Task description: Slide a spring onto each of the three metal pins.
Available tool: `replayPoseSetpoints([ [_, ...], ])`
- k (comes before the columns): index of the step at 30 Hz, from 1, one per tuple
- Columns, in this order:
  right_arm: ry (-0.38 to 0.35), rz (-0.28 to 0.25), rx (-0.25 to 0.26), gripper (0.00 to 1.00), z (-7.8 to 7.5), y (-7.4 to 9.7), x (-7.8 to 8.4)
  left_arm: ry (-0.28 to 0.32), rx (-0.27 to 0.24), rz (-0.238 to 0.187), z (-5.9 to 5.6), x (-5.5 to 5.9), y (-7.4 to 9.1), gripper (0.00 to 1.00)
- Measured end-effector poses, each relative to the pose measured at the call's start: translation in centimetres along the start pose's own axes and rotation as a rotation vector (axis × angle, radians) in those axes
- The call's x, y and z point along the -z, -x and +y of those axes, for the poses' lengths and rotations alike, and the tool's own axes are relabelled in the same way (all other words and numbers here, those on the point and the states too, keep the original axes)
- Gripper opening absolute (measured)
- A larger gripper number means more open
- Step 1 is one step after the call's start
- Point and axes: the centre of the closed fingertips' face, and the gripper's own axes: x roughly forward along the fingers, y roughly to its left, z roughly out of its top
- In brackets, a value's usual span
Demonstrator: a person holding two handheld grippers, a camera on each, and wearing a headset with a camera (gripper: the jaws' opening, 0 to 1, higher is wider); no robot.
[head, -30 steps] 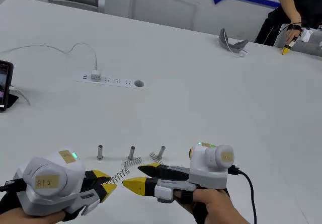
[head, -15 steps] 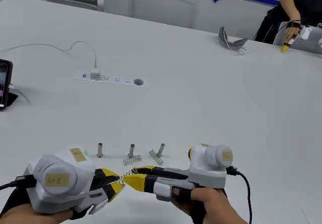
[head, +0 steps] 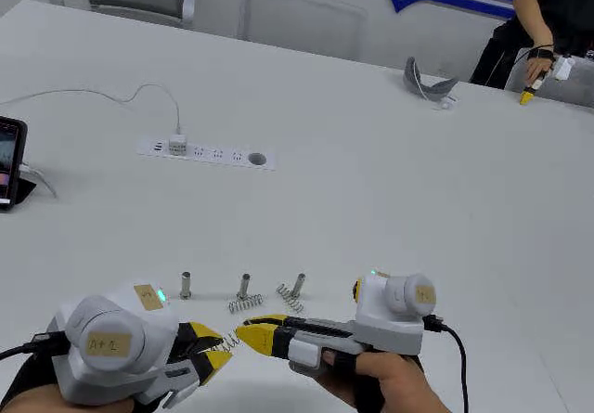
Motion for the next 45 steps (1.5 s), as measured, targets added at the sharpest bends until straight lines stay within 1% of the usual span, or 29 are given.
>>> replayPoseSetpoints([
  [6,0.027,0.010,-0.010,0.12,0.7,-0.2,-0.5,-0.003,0.002,0.001,0.1,0.0,0.0,0.09],
  [12,0.102,0.063,-0.019,0.12,1.3,-0.4,-0.6,0.000,0.003,0.000,0.0,0.0,-0.1,0.09],
  [16,0.170,0.114,-0.018,0.12,1.6,-0.4,-0.5,-0.003,0.007,-0.002,-0.2,-0.1,0.0,0.09],
  [20,0.235,0.167,-0.015,0.12,1.8,-0.4,-0.3,-0.019,0.016,0.007,-0.4,-0.1,-0.1,0.09],
  [22,0.250,0.183,-0.013,0.12,1.8,-0.4,-0.3,-0.023,0.021,0.007,-0.4,-0.1,-0.2,0.09],
  [24,0.277,0.214,-0.018,0.12,1.8,-0.3,-0.1,-0.028,0.027,0.005,-0.5,-0.1,-0.3,0.09],
  [29,0.365,0.301,-0.022,0.12,2.0,-0.1,0.4,-0.047,0.039,0.005,-0.8,-0.2,-0.5,0.09],
  [30,0.391,0.329,-0.026,0.12,2.1,0.0,0.5,-0.053,0.042,0.004,-0.9,-0.2,-0.5,0.09],
  [35,0.488,0.427,-0.035,0.12,2.2,0.1,1.2,-0.067,0.050,0.005,-1.3,0.0,-0.6,0.09],
  [37,0.512,0.449,-0.039,0.12,2.3,0.0,1.4,-0.086,0.048,0.009,-1.4,0.1,-0.6,0.09],
  [38,0.537,0.467,-0.043,0.12,2.2,0.0,1.6,-0.114,0.041,0.017,-1.4,0.2,-0.5,0.09],
  [39,0.550,0.473,-0.046,0.12,2.2,0.0,1.7,-0.126,0.036,0.017,-1.4,0.1,-0.5,0.09],
  [42,0.551,0.479,-0.062,0.12,2.3,-0.2,1.8,-0.162,0.034,0.026,-1.4,0.1,-0.4,0.09],
  [45,0.567,0.496,-0.074,0.12,2.3,-0.4,2.1,-0.170,0.037,0.028,-1.3,0.1,-0.3,0.09],
])
